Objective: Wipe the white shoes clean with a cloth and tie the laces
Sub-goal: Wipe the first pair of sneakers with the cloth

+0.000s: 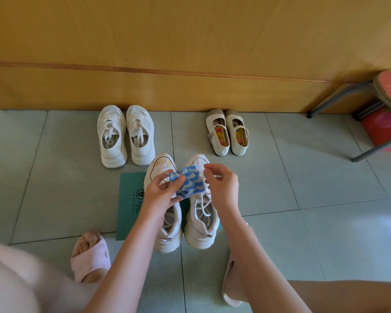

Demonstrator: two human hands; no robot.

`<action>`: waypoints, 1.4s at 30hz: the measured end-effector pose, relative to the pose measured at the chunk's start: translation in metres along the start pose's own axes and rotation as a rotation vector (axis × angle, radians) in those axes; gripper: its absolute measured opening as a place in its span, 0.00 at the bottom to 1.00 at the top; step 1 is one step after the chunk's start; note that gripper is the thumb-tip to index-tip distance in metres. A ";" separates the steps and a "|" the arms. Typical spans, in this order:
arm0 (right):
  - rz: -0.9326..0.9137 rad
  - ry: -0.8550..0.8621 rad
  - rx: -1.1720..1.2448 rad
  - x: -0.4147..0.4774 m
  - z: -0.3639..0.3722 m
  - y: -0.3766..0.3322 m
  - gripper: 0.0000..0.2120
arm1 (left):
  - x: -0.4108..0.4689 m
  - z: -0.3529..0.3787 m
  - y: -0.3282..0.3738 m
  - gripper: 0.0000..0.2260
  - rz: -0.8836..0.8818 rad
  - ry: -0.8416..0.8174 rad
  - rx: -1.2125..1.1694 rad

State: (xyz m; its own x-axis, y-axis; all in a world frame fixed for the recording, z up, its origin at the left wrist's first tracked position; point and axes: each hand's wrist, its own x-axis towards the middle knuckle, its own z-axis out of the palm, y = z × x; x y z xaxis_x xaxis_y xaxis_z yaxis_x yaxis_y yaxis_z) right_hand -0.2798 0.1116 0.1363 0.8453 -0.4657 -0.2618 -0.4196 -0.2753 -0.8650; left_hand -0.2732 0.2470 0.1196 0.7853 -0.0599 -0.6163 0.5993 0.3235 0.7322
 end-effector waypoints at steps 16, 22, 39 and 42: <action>-0.093 -0.302 0.272 -0.021 -0.003 -0.008 0.16 | -0.002 0.004 0.005 0.06 0.120 -0.148 0.110; -0.098 -0.272 0.137 -0.017 -0.006 -0.004 0.15 | -0.006 0.004 0.009 0.06 0.128 -0.201 0.070; 0.111 -0.124 -0.568 -0.020 0.005 0.051 0.27 | 0.044 0.015 -0.012 0.12 0.420 0.191 0.543; 0.118 -0.133 -0.482 -0.017 -0.007 0.058 0.27 | 0.062 0.030 -0.005 0.11 0.512 0.211 0.680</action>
State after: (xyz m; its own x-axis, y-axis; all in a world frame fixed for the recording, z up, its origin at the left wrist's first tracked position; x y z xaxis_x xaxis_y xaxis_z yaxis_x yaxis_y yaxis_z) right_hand -0.3208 0.0974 0.0937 0.8047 -0.4143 -0.4253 -0.5929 -0.5987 -0.5385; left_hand -0.2227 0.2129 0.0863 0.9783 0.1359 -0.1565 0.1969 -0.3738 0.9063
